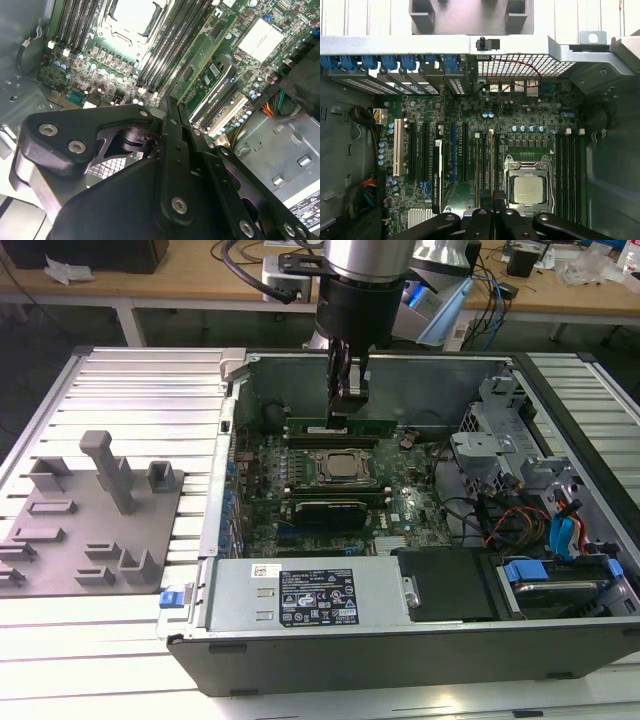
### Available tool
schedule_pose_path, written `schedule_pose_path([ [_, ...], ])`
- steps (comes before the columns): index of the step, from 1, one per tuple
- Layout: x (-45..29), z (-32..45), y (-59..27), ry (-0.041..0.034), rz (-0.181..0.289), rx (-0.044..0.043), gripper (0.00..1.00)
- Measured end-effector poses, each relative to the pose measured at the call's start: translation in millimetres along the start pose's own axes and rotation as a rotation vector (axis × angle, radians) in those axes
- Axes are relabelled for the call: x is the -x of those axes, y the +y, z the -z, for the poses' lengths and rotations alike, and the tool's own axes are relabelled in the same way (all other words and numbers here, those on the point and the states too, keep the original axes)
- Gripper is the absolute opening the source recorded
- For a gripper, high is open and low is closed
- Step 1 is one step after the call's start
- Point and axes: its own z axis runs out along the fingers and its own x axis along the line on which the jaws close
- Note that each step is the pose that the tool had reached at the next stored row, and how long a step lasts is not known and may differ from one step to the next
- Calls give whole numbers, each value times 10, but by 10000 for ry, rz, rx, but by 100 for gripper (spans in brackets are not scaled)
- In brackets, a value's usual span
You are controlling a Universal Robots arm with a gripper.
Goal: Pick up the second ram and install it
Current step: 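Insert the second ram into the second slot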
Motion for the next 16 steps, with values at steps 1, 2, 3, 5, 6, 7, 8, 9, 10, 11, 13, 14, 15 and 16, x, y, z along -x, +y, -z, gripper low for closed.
schedule_pose_path([
  [1, 0, 0, 0, 0, 0, 0, 9],
  [2, 0, -1, 0, 0, 0, 0, 9],
  [3, 0, -16, -1, -1, 0, -3, 9],
  [5, 1, -45, -3, 1, 0, -6, 9],
  [6, 1, -53, -4, 1, 0, -6, 9],
  [7, 1, -62, -4, -1, 0, -7, 9],
  [8, 1, -71, -5, 1, 0, -6, 9],
  [9, 2, -75, -5, 1, 0, -6, 9],
  [10, 2, -88, -6, 0, 0, -7, 9],
  [11, 2, -99, -7, 1, 0, -6, 9],
  [13, 2, -117, -8, 0, 0, -7, 9],
  [14, 2, -123, -8, 1, 0, -7, 9],
  [15, 2, -142, -9, 1, 0, -6, 9],
  [16, 3, -169, -11, 0, 0, -6, 9],
])
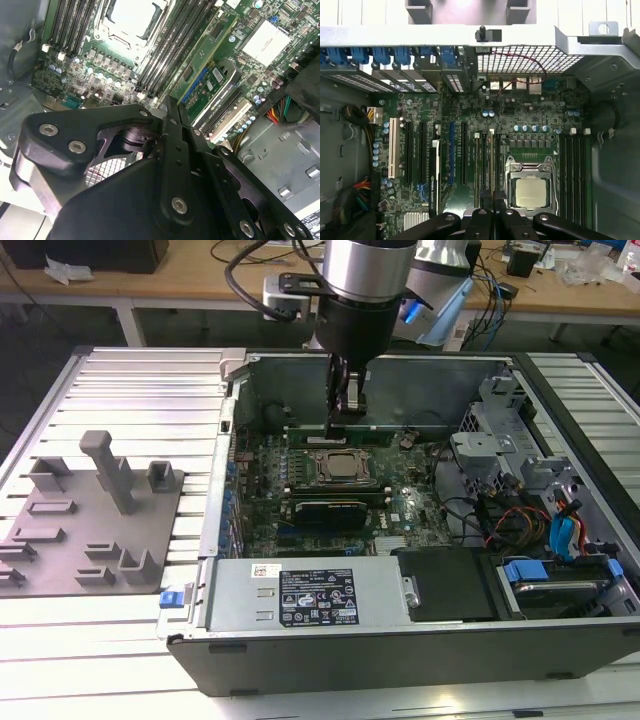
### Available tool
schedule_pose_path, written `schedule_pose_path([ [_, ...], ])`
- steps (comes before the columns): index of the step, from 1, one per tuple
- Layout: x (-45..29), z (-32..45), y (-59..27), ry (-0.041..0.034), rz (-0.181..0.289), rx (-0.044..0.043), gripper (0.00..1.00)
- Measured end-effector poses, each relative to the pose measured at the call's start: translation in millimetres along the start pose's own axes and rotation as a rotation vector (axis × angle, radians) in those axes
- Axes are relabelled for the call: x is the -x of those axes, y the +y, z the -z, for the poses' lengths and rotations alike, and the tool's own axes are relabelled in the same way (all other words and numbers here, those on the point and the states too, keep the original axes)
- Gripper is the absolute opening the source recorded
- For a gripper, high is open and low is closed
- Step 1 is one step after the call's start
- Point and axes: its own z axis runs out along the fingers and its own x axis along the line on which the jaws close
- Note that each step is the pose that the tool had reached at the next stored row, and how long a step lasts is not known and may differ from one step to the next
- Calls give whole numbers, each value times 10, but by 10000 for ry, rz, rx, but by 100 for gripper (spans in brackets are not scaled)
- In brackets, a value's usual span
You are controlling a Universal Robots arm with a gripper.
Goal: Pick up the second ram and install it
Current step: 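Insert the second ram into the second slot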
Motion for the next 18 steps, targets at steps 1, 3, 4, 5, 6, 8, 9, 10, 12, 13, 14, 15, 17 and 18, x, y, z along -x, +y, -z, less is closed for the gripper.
schedule_pose_path([
  [1, 0, -17, -1, 1, 0, 0, 9],
  [3, 1, -69, -5, 0, 0, 0, 9],
  [4, 2, -117, -8, -1, 0, 0, 9],
  [5, 3, -152, -10, 0, 0, 0, 9],
  [6, 3, -173, -11, 1, 0, 0, 9],
  [8, 3, -202, -13, 0, 0, 0, 9],
  [9, 4, -224, -15, 0, 0, 0, 9],
  [10, 4, -246, -16, 0, 0, 0, 9],
  [12, 4, -256, -17, 3, 0, 1, 9],
  [13, 4, -258, -19, 3, -2, 1, 9],
  [14, 5, -261, -28, 0, -2, -1, 9],
  [15, 5, -263, -35, 1, -1, 0, 9],
  [17, 5, -278, -39, 2, 0, 1, 9],
  [18, 5, -279, -39, 2, 0, 1, 9],
])
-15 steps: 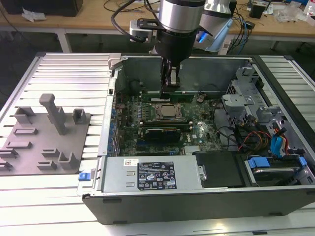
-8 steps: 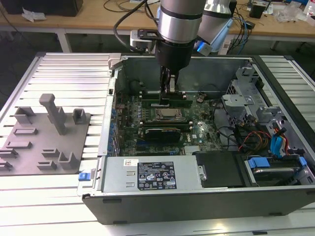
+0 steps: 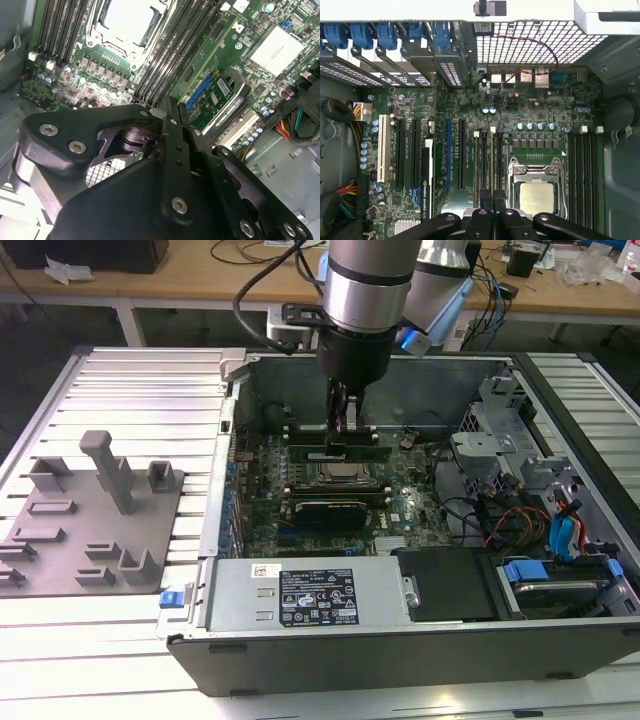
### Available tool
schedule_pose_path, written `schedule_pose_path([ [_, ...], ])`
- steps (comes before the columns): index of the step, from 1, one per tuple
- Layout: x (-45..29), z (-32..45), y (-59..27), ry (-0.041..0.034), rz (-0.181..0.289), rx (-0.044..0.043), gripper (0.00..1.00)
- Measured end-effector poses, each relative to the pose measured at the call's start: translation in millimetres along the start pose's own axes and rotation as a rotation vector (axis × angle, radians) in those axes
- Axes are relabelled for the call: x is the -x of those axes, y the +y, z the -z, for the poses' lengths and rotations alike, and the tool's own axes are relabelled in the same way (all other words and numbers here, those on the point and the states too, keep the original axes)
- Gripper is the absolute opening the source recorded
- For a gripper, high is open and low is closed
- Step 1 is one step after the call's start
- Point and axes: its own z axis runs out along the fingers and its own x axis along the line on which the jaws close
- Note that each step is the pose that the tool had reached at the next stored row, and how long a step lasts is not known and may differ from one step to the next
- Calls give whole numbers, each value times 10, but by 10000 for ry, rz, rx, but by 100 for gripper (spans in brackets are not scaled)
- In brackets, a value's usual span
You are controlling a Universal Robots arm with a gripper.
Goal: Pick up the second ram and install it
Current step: 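Insert the second ram into the second slot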
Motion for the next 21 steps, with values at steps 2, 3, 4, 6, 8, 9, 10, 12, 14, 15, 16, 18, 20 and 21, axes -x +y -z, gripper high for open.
schedule_pose_path([
  [2, 1, -47, -7, -3, 1, -2, 9],
  [3, 1, -76, -22, -1, 0, -1, 9],
  [4, 2, -112, -25, -3, 0, -2, 9],
  [6, 3, -143, -27, -1, 0, -11, 9],
  [8, 3, -163, -29, -3, 1, -12, 9],
  [9, 3, -178, -29, -2, 1, -11, 9],
  [10, 4, -219, -32, -1, 0, -13, 9],
  [12, 5, -268, -35, -2, 0, -15, 9],
  [14, 6, -320, -39, -2, 0, -21, 9],
  [15, 6, -341, -40, -2, 1, -34, 9],
  [16, 6, -352, -41, -2, 3, -46, 9],
  [18, 7, -383, -43, 2, 20, -99, 9],
  [20, 8, -406, -43, -1, 17, -171, 9],
  [21, 8, -423, -45, 0, 19, -197, 9],
])
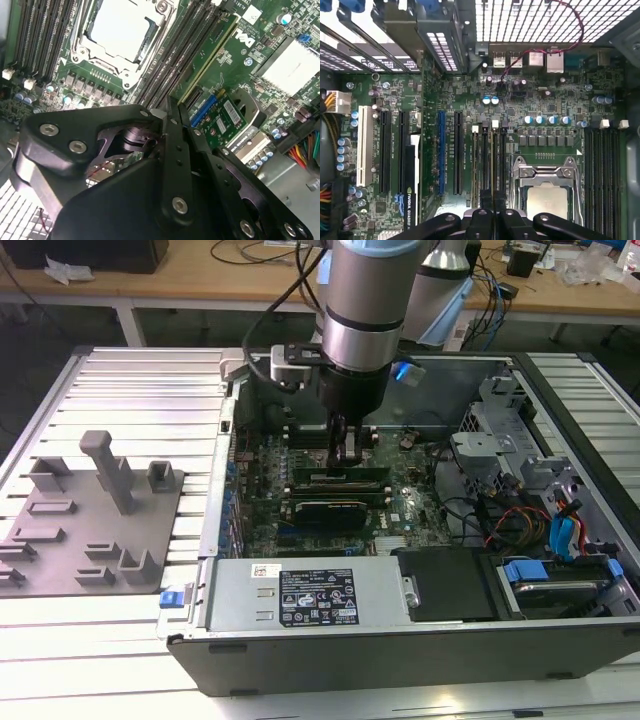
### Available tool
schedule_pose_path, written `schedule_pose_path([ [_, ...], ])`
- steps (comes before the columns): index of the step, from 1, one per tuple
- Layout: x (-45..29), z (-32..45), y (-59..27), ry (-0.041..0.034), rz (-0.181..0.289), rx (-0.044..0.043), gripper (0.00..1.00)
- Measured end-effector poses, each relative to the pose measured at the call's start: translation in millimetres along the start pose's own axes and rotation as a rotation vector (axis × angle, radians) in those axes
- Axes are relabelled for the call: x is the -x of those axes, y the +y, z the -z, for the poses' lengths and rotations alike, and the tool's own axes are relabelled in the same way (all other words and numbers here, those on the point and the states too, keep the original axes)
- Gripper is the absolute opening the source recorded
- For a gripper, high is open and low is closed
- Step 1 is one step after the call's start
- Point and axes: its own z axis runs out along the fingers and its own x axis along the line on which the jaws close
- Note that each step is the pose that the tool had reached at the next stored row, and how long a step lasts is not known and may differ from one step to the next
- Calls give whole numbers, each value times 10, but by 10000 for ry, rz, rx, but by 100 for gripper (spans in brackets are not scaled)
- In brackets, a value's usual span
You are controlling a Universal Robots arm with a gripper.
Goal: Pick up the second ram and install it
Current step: 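Insert the second ram into the second slot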
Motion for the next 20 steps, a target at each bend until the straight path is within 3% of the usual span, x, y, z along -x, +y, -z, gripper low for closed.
schedule_pose_path([
  [1, 1, -33, 1, 0, -2, -39, 9],
  [11, 16, -159, 2, -4, -57, -41, 9],
  [14, 27, -177, 3, -45, -58, -41, 9],
  [20, 34, -220, 1, -54, -58, -41, 9],
])
